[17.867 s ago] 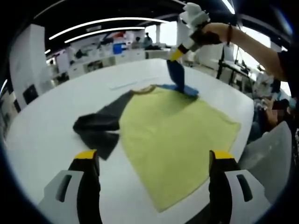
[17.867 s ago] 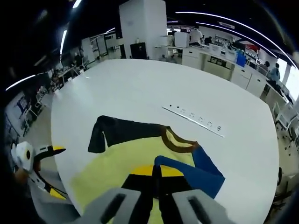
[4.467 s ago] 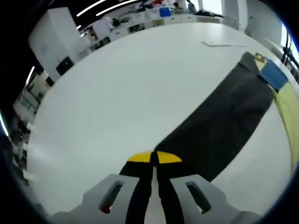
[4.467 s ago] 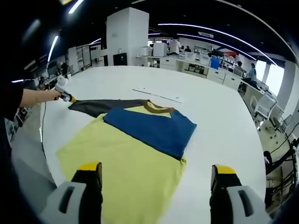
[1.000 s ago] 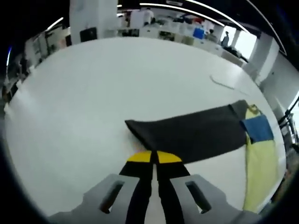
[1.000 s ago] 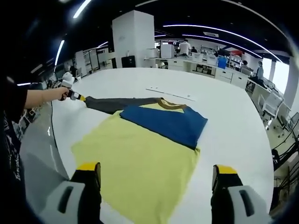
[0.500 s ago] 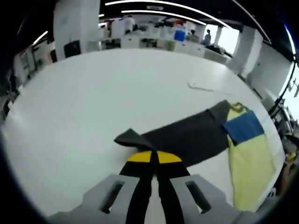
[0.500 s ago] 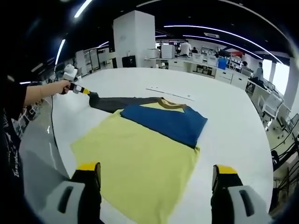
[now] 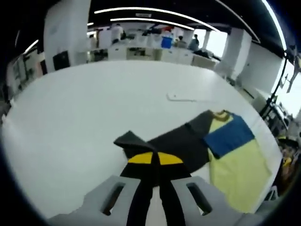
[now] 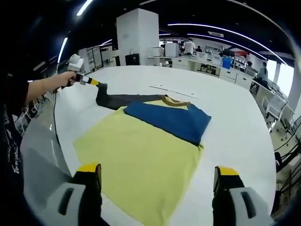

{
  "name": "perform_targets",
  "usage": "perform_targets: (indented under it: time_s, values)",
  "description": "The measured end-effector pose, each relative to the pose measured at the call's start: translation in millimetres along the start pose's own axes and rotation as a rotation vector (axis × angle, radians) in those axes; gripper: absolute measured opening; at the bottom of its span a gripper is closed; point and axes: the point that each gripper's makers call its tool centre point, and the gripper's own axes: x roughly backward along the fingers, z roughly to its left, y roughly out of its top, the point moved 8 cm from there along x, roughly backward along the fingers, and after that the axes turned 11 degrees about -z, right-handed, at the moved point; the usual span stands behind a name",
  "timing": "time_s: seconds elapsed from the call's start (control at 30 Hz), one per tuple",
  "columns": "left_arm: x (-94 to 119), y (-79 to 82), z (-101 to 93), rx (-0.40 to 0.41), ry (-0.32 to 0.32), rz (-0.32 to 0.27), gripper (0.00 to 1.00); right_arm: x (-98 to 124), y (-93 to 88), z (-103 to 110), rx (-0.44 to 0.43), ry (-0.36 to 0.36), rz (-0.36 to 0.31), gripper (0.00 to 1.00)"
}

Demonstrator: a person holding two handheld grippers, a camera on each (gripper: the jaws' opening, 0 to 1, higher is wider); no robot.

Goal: Fold the garment on the visible template until the final outline fits inside the template.

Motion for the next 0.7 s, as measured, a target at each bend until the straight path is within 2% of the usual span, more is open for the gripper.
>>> perform_targets:
  time_s: [0.27, 0.7]
  values:
    - [-8.7, 13.1, -30.6, -0.024, -0.069, -0.023, 0.00, 4.3, -6.5, -1.9, -0.009, 0.002, 0.007, 1.00]
    - [-26.7, 27.0, -80.0, -0.005, -0.153, -0.067, 0.00, 5.4, -8.4, 2.6, -0.010, 0.015, 0.007, 1.00]
